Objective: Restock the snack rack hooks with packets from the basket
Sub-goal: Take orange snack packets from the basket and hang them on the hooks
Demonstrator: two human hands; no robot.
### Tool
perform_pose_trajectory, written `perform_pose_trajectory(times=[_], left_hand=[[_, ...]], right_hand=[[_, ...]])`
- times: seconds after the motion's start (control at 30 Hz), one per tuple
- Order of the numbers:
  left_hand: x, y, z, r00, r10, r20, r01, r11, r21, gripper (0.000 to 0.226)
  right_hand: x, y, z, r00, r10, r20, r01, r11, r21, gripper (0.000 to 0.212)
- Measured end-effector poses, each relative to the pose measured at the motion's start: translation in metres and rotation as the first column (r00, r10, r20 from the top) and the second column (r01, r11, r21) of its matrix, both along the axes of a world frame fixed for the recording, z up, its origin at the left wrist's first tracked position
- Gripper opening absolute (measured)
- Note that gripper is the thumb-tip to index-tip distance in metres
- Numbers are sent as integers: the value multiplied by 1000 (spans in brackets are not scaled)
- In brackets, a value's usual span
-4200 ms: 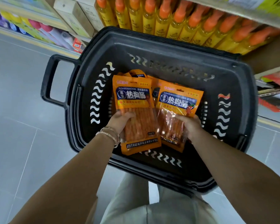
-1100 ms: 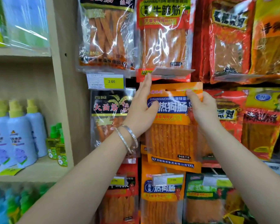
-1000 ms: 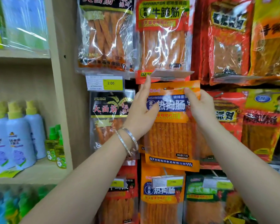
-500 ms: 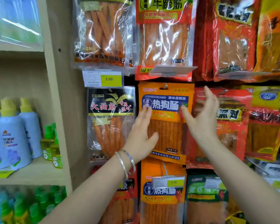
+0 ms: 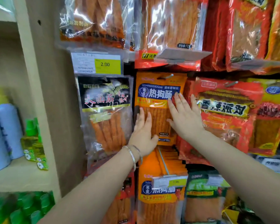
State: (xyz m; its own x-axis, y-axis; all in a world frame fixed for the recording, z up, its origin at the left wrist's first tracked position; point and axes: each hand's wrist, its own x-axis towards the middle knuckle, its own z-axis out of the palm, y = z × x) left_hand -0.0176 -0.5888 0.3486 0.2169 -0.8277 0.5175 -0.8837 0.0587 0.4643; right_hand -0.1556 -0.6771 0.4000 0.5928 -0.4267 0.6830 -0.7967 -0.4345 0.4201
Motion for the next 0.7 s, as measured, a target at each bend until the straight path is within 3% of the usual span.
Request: perform_pose_trajectory(times=[0.43, 0.57, 0.7], left_hand=[[21, -57, 26, 989, 60, -132, -35, 982, 186, 79], [10, -42, 23, 979, -26, -202, 64, 981, 182, 72], [-13, 9, 12, 955, -176, -238, 201, 976, 87, 58]], right_hand=[[36, -38, 14, 993, -120, -20, 122, 977, 177, 54], [20, -18, 17, 991, 39, 130, -61, 983, 171, 52], [-11, 24, 7, 914, 214, 345, -286, 943, 171, 40]])
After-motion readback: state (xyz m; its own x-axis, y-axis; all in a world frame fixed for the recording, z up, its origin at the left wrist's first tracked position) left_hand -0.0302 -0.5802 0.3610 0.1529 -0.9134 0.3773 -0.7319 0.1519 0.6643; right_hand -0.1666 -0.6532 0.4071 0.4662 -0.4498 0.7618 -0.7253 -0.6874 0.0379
